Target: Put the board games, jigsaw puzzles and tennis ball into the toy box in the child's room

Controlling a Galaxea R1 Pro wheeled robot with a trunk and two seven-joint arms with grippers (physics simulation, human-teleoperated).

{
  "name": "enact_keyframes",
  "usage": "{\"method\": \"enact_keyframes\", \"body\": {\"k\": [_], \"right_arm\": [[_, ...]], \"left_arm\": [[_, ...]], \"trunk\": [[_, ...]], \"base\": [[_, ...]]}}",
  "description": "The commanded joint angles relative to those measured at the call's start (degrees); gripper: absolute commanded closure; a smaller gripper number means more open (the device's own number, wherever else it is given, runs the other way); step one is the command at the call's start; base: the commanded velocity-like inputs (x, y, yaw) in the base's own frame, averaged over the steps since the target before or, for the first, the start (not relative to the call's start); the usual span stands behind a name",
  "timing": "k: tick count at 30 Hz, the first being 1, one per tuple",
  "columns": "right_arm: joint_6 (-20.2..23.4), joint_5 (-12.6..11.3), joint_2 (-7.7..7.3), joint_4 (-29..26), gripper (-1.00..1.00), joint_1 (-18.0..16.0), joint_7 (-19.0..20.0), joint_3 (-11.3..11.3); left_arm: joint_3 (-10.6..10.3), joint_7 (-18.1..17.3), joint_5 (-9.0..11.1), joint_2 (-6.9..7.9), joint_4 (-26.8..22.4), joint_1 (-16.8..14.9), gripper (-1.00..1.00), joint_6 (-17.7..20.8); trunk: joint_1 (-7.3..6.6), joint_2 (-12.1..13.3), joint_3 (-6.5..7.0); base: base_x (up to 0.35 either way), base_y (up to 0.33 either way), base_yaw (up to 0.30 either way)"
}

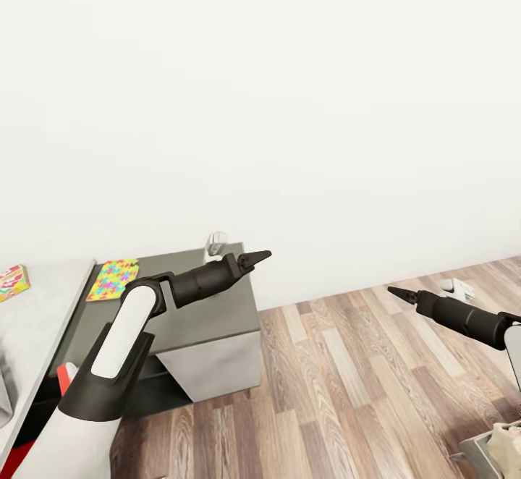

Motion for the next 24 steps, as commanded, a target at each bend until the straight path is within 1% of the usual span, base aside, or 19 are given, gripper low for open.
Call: {"method": "enact_keyframes", "body": {"k": [1, 8, 24], "right_arm": [[0.25, 0.52, 0.0, 0.07, -1.0, -0.09, 0.59, -0.07], [0.25, 0.48, 0.01, 0.34, -1.0, -0.08, 0.65, -0.04], [0.25, 0.48, 0.0, 0.34, -1.0, -0.07, 0.67, 0.3]], "left_arm": [[-0.05, 0.51, 0.55, 0.04, -0.05, -0.05, -1.0, 0.08], [-0.05, 0.52, 0.56, 0.1, -0.05, -0.05, -1.0, 0.06], [-0.01, 0.48, 0.56, 0.12, -0.04, -0.05, -1.0, 0.09]], "trunk": [[0.04, -0.11, -0.02], [0.04, -0.11, 0.57], [0.04, -0.11, 1.92]], "base": [[0.0, 0.0, -0.078], [0.0, 0.0, -0.099], [0.0, 0.0, -0.137]]}}
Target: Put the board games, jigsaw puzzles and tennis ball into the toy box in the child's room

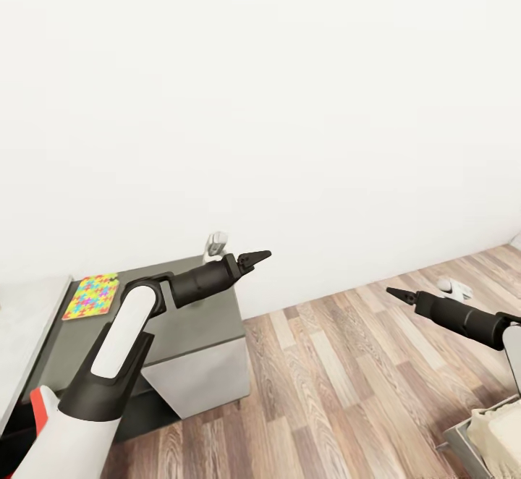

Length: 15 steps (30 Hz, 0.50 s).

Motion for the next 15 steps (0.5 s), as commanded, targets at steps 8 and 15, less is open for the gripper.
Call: {"method": "enact_keyframes", "body": {"k": [8, 15], "right_arm": [[0.25, 0.5, 0.01, -0.02, -1.0, -0.07, 0.59, 0.23], [0.25, 0.52, 0.01, -0.04, -1.0, -0.07, 0.59, 0.68]], "left_arm": [[-0.03, 0.49, 0.55, 0.04, -0.06, -0.05, -1.0, 0.09], [-0.01, 0.49, 0.55, 0.04, -0.06, -0.05, -1.0, 0.07]], "trunk": [[0.04, -0.11, 0.55], [0.04, -0.11, 1.12]], "base": [[0.0, 0.0, -0.157], [0.0, 0.0, -0.167]]}}
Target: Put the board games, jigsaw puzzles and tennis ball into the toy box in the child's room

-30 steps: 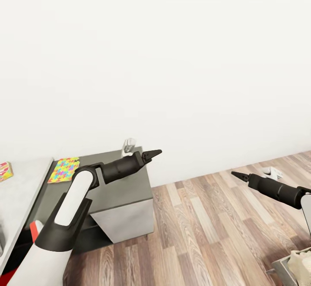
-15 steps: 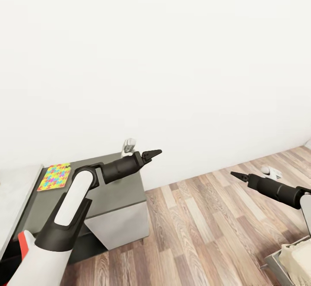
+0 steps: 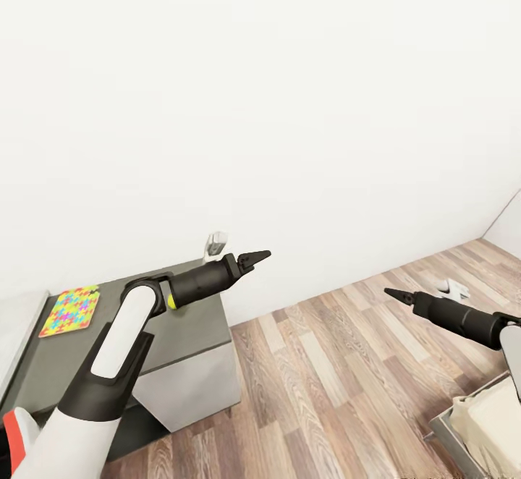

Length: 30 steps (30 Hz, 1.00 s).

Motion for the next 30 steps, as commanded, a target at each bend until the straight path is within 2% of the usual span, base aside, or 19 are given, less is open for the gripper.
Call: {"method": "enact_keyframes", "body": {"k": [1, 30], "right_arm": [[0.25, 0.54, 0.01, -0.01, -1.0, -0.08, 0.59, -0.07], [0.25, 0.48, 0.09, -0.02, -1.0, -0.08, 0.59, 1.37]], "left_arm": [[-0.04, 0.49, 0.55, 0.04, -0.06, -0.05, -1.0, 0.09], [0.09, 0.6, 0.49, 0.27, 0.0, 0.03, -1.0, 0.08]], "trunk": [[0.04, -0.11, -0.03], [0.04, -0.11, 2.27]], "base": [[0.0, 0.0, -0.17], [0.0, 0.0, -0.181]]}}
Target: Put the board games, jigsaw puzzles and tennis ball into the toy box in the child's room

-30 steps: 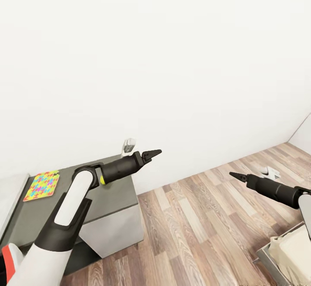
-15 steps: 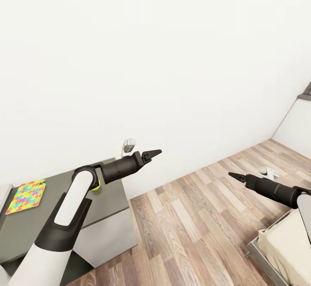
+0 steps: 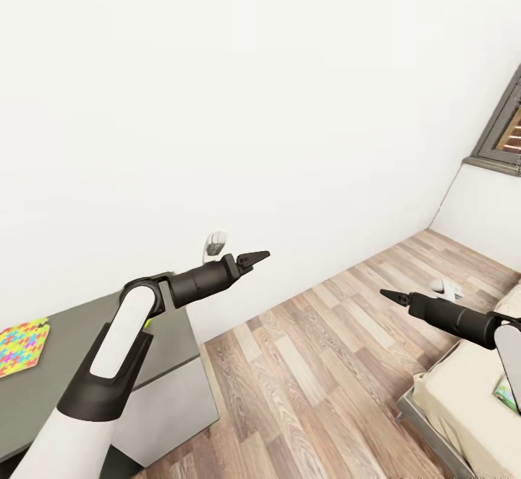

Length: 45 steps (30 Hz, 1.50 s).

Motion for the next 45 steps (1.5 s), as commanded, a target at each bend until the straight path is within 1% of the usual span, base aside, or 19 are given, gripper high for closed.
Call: {"method": "enact_keyframes", "body": {"k": [1, 17, 24, 30, 34, 35, 41, 45], "right_arm": [[0.24, 0.54, 0.01, -0.01, -1.0, -0.08, 0.59, 0.1], [0.24, 0.61, 0.24, 0.06, -1.0, -0.11, 0.52, 1.04], [0.24, 0.62, 0.26, 0.09, -1.0, -0.13, 0.44, 1.26], [0.24, 0.62, 0.3, 0.45, -1.0, -0.31, -0.64, 1.55], [0.24, 0.62, 0.4, 2.38, -1.0, -1.32, -2.3, 1.76], [0.24, 0.62, 0.4, 2.38, -1.0, -1.32, -2.3, 1.76], [0.24, 0.62, 0.88, 6.37, -1.0, -3.52, -3.3, 2.07], [0.24, 0.64, 0.98, 7.72, -1.0, -4.1, -3.61, 2.34]], "left_arm": [[-0.03, 0.5, 0.55, 0.08, -0.05, -0.05, -1.0, 0.09], [0.11, 0.55, 0.56, 0.28, -0.08, 0.2, -1.0, 0.09], [0.15, 0.62, 0.17, 0.4, 0.05, 0.28, -1.0, 0.09], [0.27, 0.65, -0.07, 0.7, 0.16, 0.43, -1.0, 0.09], [0.33, 0.67, -0.18, 0.85, 0.22, 0.52, -1.0, 0.09], [0.33, 0.67, -0.18, 0.85, 0.22, 0.52, -1.0, 0.09], [0.36, 0.73, -0.23, 0.92, 0.29, 0.59, -1.0, -0.01], [0.36, 0.7, -0.24, 0.95, 0.27, 0.61, -1.0, -0.04]], "trunk": [[0.04, -0.12, -0.04], [0.04, -0.12, 1.23], [0.04, -0.12, 1.78], [0.04, -0.12, 2.25], [0.04, -0.12, 2.57], [0.04, -0.12, 2.65], [0.04, -0.12, 3.12], [0.04, -0.12, 3.44]], "base": [[0.0, 0.0, -0.184], [0.0, 0.0, -0.184], [0.0, 0.0, -0.184], [0.0, 0.0, -0.184], [0.0, 0.0, -0.184], [0.0, 0.0, -0.184], [0.0, 0.0, -0.184], [0.0, 0.0, -0.184]]}}
